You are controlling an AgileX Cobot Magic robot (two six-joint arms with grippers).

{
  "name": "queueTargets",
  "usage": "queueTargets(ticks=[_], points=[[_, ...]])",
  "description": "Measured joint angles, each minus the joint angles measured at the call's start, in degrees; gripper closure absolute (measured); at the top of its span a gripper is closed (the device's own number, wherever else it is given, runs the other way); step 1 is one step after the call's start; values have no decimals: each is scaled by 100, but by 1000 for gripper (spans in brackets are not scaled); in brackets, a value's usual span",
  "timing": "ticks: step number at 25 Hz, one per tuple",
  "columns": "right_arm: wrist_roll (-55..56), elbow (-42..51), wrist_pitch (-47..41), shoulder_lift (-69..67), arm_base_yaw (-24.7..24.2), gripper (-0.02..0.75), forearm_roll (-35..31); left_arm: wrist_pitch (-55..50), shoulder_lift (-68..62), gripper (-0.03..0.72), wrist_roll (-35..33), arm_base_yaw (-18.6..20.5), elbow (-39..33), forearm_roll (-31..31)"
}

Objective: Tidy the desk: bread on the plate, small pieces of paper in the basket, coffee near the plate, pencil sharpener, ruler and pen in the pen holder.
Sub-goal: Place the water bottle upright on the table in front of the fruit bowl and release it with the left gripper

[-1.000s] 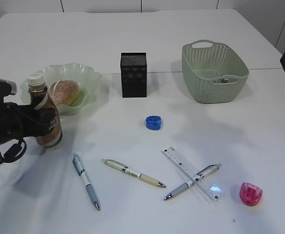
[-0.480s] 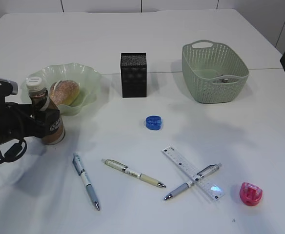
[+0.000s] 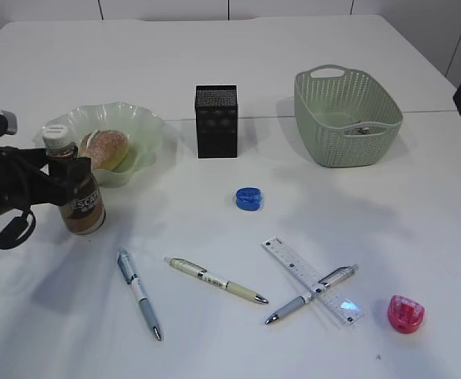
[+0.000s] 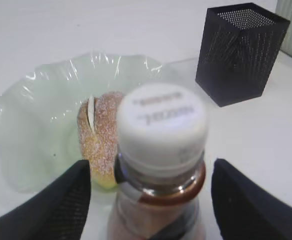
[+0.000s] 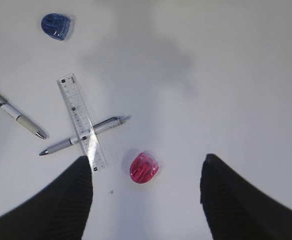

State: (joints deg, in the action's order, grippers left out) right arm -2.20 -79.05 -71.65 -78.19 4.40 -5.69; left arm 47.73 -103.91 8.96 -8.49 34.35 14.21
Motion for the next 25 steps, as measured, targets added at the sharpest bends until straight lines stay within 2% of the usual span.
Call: queueTargets(ticks=[7, 17, 25], points=[[-8, 0, 0, 0, 0, 209, 0, -58, 442, 157, -33, 0, 0, 0], [-118, 0, 0, 0, 0, 209, 0, -732, 1439, 157, -82, 0, 0, 21], [-130, 0, 0, 0, 0, 209, 0, -2286, 2920, 160, 59, 0, 0, 35]])
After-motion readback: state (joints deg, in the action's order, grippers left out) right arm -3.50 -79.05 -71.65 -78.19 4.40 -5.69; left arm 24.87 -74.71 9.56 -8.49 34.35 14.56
